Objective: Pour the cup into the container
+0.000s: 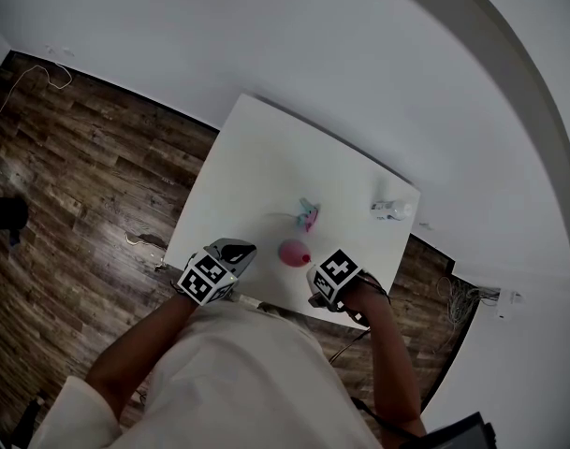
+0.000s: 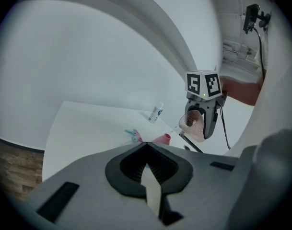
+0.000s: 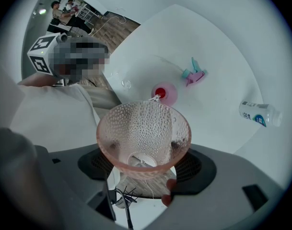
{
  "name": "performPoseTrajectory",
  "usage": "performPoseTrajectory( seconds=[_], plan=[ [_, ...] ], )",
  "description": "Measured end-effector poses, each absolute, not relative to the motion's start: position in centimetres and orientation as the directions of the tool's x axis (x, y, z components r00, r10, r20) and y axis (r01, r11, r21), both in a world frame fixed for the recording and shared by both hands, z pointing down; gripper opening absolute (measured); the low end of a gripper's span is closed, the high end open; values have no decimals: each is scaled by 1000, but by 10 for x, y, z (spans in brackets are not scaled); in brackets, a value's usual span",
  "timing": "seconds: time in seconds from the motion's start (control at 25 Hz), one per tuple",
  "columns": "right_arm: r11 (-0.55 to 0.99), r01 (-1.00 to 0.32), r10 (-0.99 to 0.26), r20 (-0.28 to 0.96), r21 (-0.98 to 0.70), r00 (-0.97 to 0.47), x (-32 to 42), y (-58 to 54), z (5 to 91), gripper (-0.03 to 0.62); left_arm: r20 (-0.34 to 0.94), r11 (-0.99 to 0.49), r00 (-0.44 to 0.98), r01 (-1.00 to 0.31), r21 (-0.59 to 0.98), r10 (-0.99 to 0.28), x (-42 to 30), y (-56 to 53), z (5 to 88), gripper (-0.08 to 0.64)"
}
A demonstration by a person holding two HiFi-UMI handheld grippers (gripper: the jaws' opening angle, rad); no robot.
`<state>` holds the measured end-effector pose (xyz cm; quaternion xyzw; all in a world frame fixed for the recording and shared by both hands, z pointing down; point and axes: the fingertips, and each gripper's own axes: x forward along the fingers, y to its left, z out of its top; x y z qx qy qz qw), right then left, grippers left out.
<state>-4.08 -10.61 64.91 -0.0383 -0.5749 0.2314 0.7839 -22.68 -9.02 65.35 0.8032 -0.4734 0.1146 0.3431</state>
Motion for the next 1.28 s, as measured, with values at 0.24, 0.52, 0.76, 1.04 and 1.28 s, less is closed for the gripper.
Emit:
performPoseTrajectory(
  seconds=[0.24, 0.52, 0.76, 1.04, 1.28],
  plan=[
    [886, -321, 418, 876, -334, 241, -37, -105, 654, 364, 509, -315, 523, -840, 441, -683, -226, -88, 656, 11],
    [880, -324, 434, 865, -347, 253, -37, -104, 657, 364, 511, -310, 520, -842, 442, -685, -229, -85, 658, 11],
    [880, -321, 437, 859, -349, 265, -35, -106, 658, 364, 510, -306, 517, -843, 443, -687, -228, -83, 659, 11],
    [878, -324, 445, 851, -353, 280, -36, -106, 660, 364, 510, -301, 515, -843, 445, -689, -231, -82, 659, 11],
    [875, -325, 454, 843, -359, 289, -35, -105, 663, 364, 509, -296, 512, -845, 446, -692, -232, -82, 660, 11]
  ],
)
